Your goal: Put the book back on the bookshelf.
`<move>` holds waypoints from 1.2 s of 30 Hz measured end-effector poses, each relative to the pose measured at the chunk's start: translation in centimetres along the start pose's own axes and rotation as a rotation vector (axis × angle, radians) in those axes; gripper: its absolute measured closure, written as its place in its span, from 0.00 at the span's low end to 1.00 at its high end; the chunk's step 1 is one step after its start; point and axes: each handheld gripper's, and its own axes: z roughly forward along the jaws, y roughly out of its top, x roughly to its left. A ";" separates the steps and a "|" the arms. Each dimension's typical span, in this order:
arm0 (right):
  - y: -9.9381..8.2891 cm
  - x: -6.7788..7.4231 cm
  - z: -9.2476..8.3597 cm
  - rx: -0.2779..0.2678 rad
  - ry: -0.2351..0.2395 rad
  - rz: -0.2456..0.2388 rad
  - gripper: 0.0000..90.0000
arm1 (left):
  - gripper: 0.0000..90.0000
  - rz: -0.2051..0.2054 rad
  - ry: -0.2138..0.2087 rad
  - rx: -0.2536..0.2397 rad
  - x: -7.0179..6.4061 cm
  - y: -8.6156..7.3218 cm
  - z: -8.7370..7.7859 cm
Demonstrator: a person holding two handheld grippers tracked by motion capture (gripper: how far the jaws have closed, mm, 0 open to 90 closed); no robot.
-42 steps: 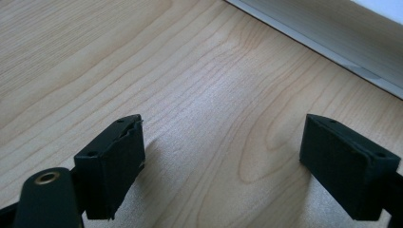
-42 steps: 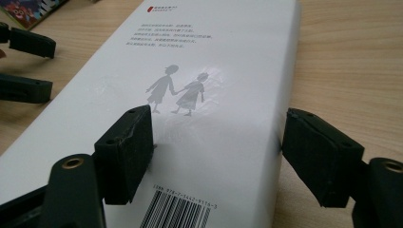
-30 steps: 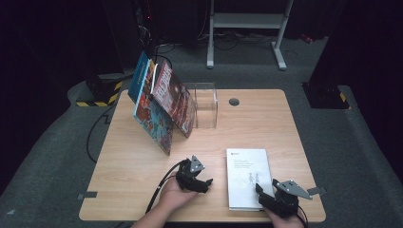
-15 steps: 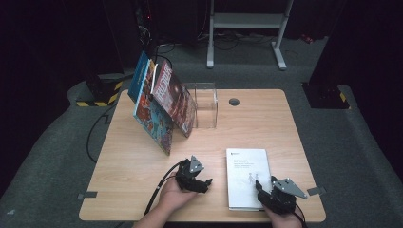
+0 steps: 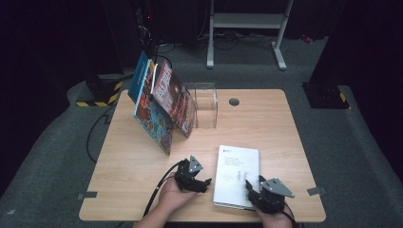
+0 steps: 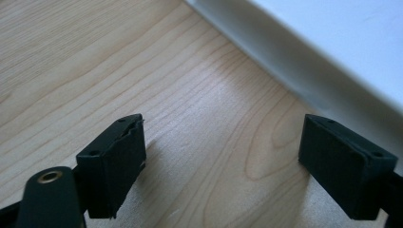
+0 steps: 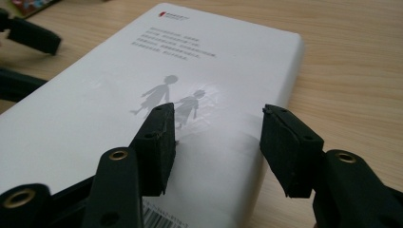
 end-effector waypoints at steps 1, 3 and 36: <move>0.2 0.8 0.3 0.001 0.025 -0.016 0.51 | 0.19 -0.001 0.003 0.004 0.1 0.0 -0.1; 0.5 1.8 0.8 -0.002 0.034 -0.032 0.51 | 0.24 -0.028 0.019 -0.001 0.7 -0.3 -0.4; -0.1 -0.9 1.7 0.096 -0.052 -0.017 0.83 | 0.25 -0.042 -0.025 0.000 0.2 -1.2 -1.7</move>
